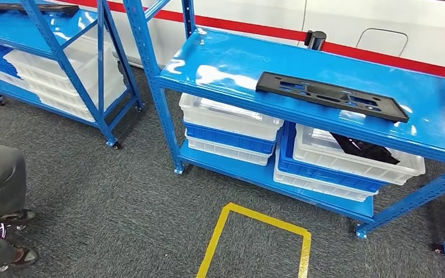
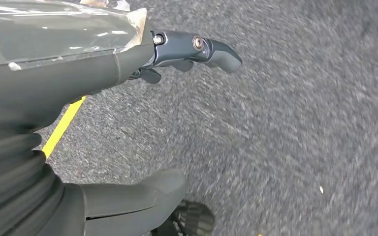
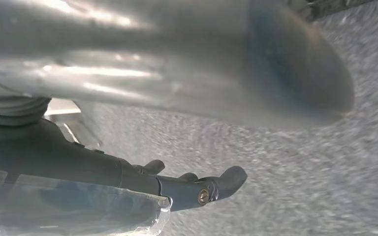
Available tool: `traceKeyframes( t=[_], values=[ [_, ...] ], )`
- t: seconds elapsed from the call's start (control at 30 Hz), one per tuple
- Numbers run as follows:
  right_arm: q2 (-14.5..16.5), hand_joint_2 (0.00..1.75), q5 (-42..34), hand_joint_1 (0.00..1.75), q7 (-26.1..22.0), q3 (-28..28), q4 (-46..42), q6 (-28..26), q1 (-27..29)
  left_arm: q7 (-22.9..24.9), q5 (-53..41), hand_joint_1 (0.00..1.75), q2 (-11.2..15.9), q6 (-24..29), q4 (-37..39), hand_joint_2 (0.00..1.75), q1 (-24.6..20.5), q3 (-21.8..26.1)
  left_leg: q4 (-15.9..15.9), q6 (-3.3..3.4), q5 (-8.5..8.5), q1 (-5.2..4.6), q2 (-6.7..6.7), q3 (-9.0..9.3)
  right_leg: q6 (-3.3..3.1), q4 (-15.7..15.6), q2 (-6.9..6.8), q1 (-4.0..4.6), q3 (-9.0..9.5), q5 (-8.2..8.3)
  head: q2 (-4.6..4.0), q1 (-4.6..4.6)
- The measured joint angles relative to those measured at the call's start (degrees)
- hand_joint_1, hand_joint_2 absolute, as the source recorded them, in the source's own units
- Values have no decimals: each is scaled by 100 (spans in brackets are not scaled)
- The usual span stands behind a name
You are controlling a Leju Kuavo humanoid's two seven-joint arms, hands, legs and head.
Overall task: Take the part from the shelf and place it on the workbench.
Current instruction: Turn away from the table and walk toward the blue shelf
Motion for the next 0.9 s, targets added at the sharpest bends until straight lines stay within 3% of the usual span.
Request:
traceKeyframes(
  t=[0.03, 0.1, 0.17, 0.2, 0.27, 0.3, 0.33, 0.4, 0.43, 0.47, 0.53, 0.6, 0.7, 0.9],
  values=[
    [-9, 0, -1, 0, 15, 0, 0, -7, -5, 3, -10, 0, -8, 13, -1, 175, 5, 3, 37, -54, -38, -7, 71, 12, 37, -407, -184, -1, 242, 135, 0, 21],
    [-15, 0, -2, 0, 20, 0, 1, -11, -23, 5, -19, 0, -7, 40, -2, 175, 13, 10, 92, -156, -112, -45, 199, 59, -22, -798, -407, 24, 461, 260, 0, 18],
    [-21, 0, -3, 0, 18, 0, 2, -24, -19, 4, -16, 0, -6, 44, -3, 175, 10, 15, 93, -222, -157, -46, 326, 115, -136, -793, -297, 36, 439, 271, 0, -20],
    [-21, 0, -3, 0, 13, 1, 2, -37, -9, 3, -16, 0, -3, 40, -4, 175, 4, 16, 121, -258, -204, -20, 273, 128, -180, -789, -232, 10, 434, 276, 0, -46],
    [-21, 0, 7, 0, 2, 2, 2, -77, -1, -1, -24, 0, 6, 33, -6, 175, 7, 17, 428, -312, -461, 23, -49, 18, -278, -791, -114, -31, 449, 306, 0, -80],
    [-19, 0, 15, 0, -7, 5, 2, -93, -1, -3, -28, 0, 11, 30, -5, 175, 16, 17, 777, -321, -675, 33, -261, -138, -325, -792, -64, -33, 436, 322, 0, -100],
    [-19, 0, 24, 0, -12, 8, 2, -104, -3, -5, -32, 0, 13, 27, -4, 175, 30, 17, 1188, -313, -884, 30, -380, -339, -360, -790, -11, -8, 421, 333, 0, -109],
    [-19, 0, 34, 0, -18, 16, 2, -107, 4, -5, -34, 0, 14, 25, -2, 175, 56, 17, 1808, -289, -1085, 28, -448, -676, -392, -788, 93, 41, 405, 338, 0, -120],
    [-20, 0, 35, 0, -18, 20, 2, -107, 12, -5, -34, 0, 14, 25, -2, 175, 64, 17, 1805, -268, -994, 28, -450, -708, -393, -787, 138, 60, 410, 337, 0, -120],
    [-20, 0, 35, 0, -18, 24, 2, -107, 18, -5, -34, 0, 16, 24, -2, 175, 68, 17, 1596, -238, -811, 27, -451, -639, -393, -787, 176, 74, 420, 337, 0, -120],
    [-15, 0, 35, 0, -19, 36, 2, -107, 20, -5, -34, 0, 23, 23, -2, 175, 66, 17, 823, -149, -370, 7, -472, -321, -388, -780, 234, 106, 437, 335, 0, -121],
    [-8, 0, 35, 0, -21, 46, 3, -107, 19, -7, -37, 0, 30, 22, -2, 175, 59, 16, 323, -105, -167, -22, -483, -122, -371, -766, 259, 154, 420, 323, 0, -113],
    [-21, 0, 35, 0, -22, 49, 2, -109, 21, -8, -38, 0, 16, 21, -2, 175, 57, 17, 231, -172, -135, -63, -474, -107, -366, -750, 264, 207, 351, 286, 0, -93],
    [-26, 0, 32, 0, 4, 50, 2, -108, 21, -37, -42, 0, 18, -19, -2, 175, 59, 19, 242, -83, -106, -161, -475, -129, -271, -753, 264, 178, 368, 332, 0, -83]
  ],
)
